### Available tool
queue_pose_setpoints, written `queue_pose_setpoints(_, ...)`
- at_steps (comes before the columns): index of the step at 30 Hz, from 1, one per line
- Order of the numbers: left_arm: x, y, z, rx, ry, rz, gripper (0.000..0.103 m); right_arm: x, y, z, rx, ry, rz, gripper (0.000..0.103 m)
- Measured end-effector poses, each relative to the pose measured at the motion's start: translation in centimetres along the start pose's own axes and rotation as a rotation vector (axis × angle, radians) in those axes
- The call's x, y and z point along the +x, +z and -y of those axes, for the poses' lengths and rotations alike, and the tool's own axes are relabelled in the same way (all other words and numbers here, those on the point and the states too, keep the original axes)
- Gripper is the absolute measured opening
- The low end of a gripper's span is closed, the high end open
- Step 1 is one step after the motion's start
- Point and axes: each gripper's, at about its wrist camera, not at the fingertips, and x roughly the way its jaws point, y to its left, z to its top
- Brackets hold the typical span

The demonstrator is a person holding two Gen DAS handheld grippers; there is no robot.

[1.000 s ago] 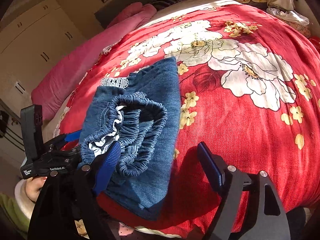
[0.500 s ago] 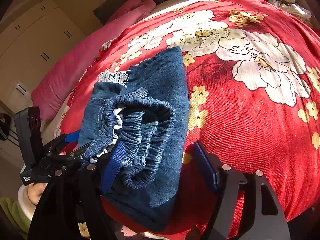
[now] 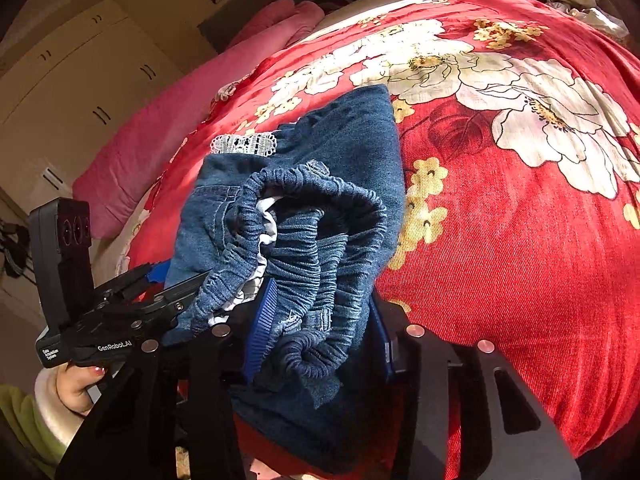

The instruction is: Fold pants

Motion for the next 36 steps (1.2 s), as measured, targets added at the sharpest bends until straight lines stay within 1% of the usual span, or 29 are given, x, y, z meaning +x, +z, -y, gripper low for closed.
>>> queue_pose_setpoints(2,-0.2,-0.1,0.6,0.017,0.006,0.008,0.047,-0.3,0.0,-0.6,-0.027,-0.026,0.012,0.036)
queue_pose_setpoints(5,-0.6,0.1,0.7,0.002,-0.018,0.012,0.033,-0.8,-0.1,-1.8,-0.077,-0.065,0.033,0.033)
queue_pose_setpoints(7,-1.2,0.3,1.1,0.019,-0.015,0.029,0.026,-1.2,0.0,-2.8,-0.115,-0.087,0.050,0.031)
queue_pose_setpoints(8,-1.5,0.4,1.4,0.026,-0.015,0.041,0.025,-1.4,0.0,-3.1,-0.132,-0.098,0.059,0.030)
queue_pose_setpoints(12,-2.5,0.7,1.8,0.035,-0.021,0.058,0.024,-2.1,0.3,-4.0,-0.168,-0.112,0.082,0.029)
queue_pose_setpoints(15,-3.1,1.2,1.9,0.035,-0.028,0.068,0.024,-2.8,0.6,-4.5,-0.183,-0.108,0.100,0.029)
queue_pose_setpoints(20,-4.2,2.5,1.9,0.044,-0.030,0.096,0.024,-3.7,1.9,-5.8,-0.227,-0.107,0.137,0.029)
queue_pose_setpoints(24,-4.9,4.2,2.0,0.057,-0.017,0.131,0.024,-4.2,3.8,-7.0,-0.265,-0.108,0.173,0.029)
queue_pose_setpoints(29,-5.6,7.0,1.6,0.065,-0.002,0.180,0.024,-4.3,7.0,-7.9,-0.310,-0.111,0.220,0.029)
queue_pose_setpoints(36,-4.6,10.7,0.9,0.068,0.027,0.199,0.024,-2.7,10.9,-7.5,-0.317,-0.119,0.235,0.029)
